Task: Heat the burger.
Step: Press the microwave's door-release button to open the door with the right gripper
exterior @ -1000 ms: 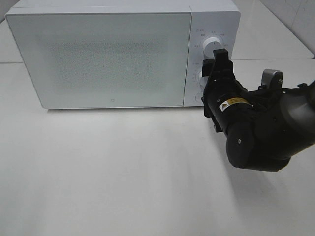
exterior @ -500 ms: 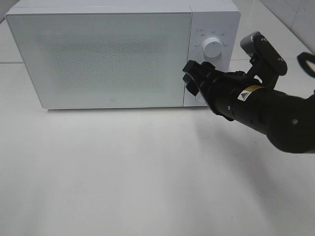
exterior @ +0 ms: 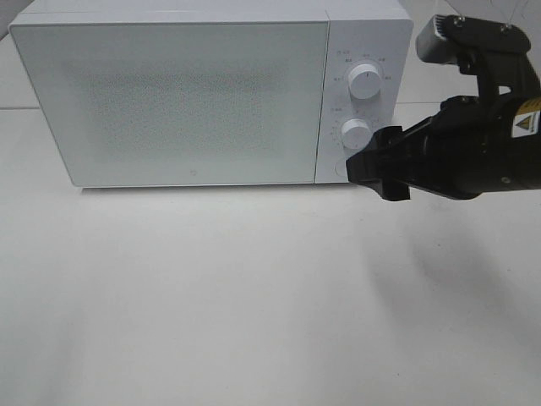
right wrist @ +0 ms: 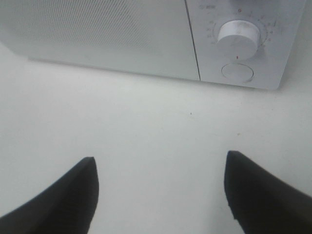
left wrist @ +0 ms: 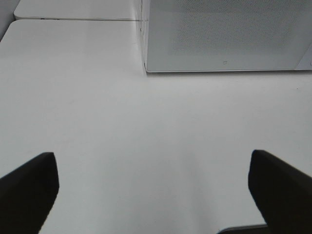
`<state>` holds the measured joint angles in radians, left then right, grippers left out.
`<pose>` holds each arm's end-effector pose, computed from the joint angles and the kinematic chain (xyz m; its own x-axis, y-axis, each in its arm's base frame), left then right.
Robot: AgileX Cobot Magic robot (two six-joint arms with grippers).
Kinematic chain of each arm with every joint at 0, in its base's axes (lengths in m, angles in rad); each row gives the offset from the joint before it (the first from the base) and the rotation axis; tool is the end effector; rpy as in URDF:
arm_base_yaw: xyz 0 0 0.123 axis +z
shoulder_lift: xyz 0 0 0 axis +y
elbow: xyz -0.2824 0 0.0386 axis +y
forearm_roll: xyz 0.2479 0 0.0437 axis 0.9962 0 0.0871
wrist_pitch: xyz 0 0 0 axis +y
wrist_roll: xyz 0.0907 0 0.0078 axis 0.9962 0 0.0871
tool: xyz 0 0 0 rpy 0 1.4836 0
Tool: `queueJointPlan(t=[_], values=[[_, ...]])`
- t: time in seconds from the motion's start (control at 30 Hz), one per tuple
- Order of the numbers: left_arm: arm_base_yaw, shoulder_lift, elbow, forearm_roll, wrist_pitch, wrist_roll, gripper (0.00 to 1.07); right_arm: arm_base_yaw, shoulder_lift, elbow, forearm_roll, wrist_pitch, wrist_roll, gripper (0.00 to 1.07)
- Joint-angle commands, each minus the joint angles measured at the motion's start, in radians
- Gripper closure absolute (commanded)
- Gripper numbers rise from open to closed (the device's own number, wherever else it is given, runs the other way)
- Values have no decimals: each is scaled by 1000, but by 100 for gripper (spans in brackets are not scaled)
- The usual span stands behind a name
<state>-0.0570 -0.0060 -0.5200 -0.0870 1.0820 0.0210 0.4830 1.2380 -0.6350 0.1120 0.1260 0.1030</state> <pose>-0.0096 -0.0065 0.2812 -0.4521 0.0059 -0.8920 0.1162 0.9918 -0.0523 0.2173 0.1154 0.2434 -0.6183 -0.0843 -0.7814 -0.3510 0.9192 0.1785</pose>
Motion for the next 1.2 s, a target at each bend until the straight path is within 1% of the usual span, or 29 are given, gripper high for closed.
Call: queueJointPlan(t=[0.03, 0.1, 0.13, 0.17, 0.2, 0.27, 0.33, 0.37, 0.43, 0.47, 0.53, 0.57, 0.67, 0.73, 0.77, 0.83, 0.87, 0.93, 0.97, 1.03, 1.07, 1.1, 1.13, 1.17, 1.2], values=[[3, -15, 2, -3, -11, 1, 9, -6, -56, -38, -80, 191, -12, 35], [3, -15, 2, -3, -11, 1, 9, -6, -121, -62, -94, 335, -12, 35], [3, -15, 2, -3, -11, 1, 9, -6, -121, -62, -94, 335, -12, 35], [3, -15, 2, -3, -11, 1, 9, -4, -161, -62, -94, 412, -17, 35], [3, -15, 2, -3, -11, 1, 9, -4, -161, -62, -94, 412, -17, 35], [3, -15, 2, -3, -11, 1, 9, -4, -224, -62, -93, 505, -38, 35], [3, -15, 2, -3, -11, 1, 9, -4, -246, -62, -93, 543, -42, 35], [3, -15, 2, -3, -11, 1, 9, -4, -291, -62, -94, 587, -48, 35], [3, -15, 2, -3, -11, 1, 9, -4, -310, -62, -94, 603, -53, 35], [3, -15, 2, -3, -11, 1, 9, -4, -357, -62, -94, 642, -59, 35], [3, -15, 2, -3, -11, 1, 9, -4, -376, -62, -94, 662, -59, 35], [3, -15, 2, -3, -11, 1, 9, -4, -420, -62, -94, 694, -59, 35], [3, -15, 2, -3, -11, 1, 9, -4, -449, -62, -94, 711, -58, 35], [3, -15, 2, -3, -11, 1, 9, -4, -543, -62, -93, 776, -59, 35], [3, -15, 2, -3, -11, 1, 9, -4, -543, -62, -93, 776, -59, 35], [3, -15, 2, -3, -11, 1, 9, -6, -636, -62, -94, 802, -64, 35], [3, -15, 2, -3, -11, 1, 9, -6, -636, -62, -94, 802, -64, 35], [3, -15, 2, -3, -11, 1, 9, -15, -724, -62, -92, 813, -64, 35], [3, -15, 2, -3, -11, 1, 9, -15, -724, -62, -92, 813, -64, 35], [3, -15, 2, -3, -11, 1, 9, -72, -782, -62, -86, 841, -64, 35], [3, -15, 2, -3, -11, 1, 9, -72, -782, -62, -86, 841, -64, 35], [3, -15, 2, -3, -11, 1, 9, -136, -816, -62, -89, 870, -77, 35], [3, -15, 2, -3, -11, 1, 9, -170, -835, -62, -89, 885, -90, 35], [3, -15, 2, -3, -11, 1, 9, -170, -835, -62, -89, 885, -90, 35], [3, -15, 2, -3, -11, 1, 9, -223, -877, -62, -89, 901, -117, 35]])
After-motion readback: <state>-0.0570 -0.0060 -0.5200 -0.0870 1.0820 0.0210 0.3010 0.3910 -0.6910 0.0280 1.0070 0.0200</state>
